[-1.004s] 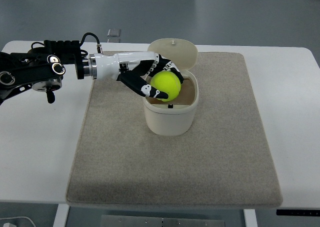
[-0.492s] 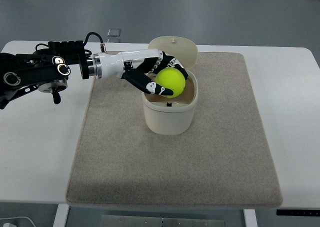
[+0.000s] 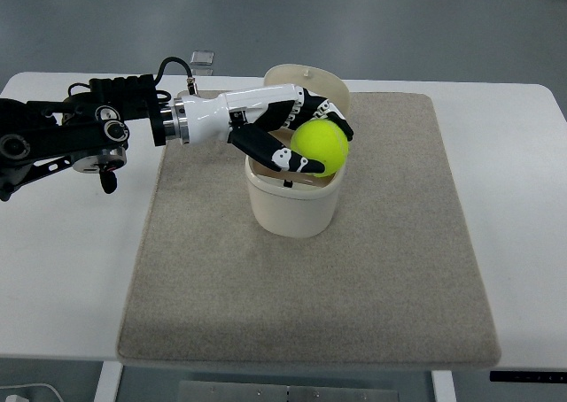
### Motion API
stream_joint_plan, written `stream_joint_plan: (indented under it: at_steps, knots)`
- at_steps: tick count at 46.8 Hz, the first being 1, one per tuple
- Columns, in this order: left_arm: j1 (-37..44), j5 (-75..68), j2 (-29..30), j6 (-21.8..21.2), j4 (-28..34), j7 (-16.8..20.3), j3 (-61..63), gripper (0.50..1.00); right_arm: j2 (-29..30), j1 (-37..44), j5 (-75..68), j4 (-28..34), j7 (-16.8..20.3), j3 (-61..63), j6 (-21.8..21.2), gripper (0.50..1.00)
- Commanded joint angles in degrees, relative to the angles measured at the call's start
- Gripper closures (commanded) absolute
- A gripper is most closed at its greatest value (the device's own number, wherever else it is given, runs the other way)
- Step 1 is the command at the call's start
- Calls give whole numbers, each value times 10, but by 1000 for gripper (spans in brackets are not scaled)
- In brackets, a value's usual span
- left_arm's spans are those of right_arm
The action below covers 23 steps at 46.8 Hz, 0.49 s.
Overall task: Put tennis ball into box with left hand
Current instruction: 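Push the ball down into the bin with the left hand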
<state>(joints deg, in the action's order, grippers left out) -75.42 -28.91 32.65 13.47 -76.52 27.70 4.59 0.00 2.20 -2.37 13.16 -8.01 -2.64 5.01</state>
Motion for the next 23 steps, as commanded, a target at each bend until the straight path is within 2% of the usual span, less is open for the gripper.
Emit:
stream_joint_plan:
  at_steps: [1,20,23]
  knots:
    - [0,-1,7,0,-14,0,-11,881,0,0,0,0,0,0,0,562]
    - [0,-3,20,-4,1,-1,-1,879,0,0,0,0,0,0,0,562]
    - [1,-4,20,-4,2,-1,-2,853,0,0,0,0,0,0,0,562]
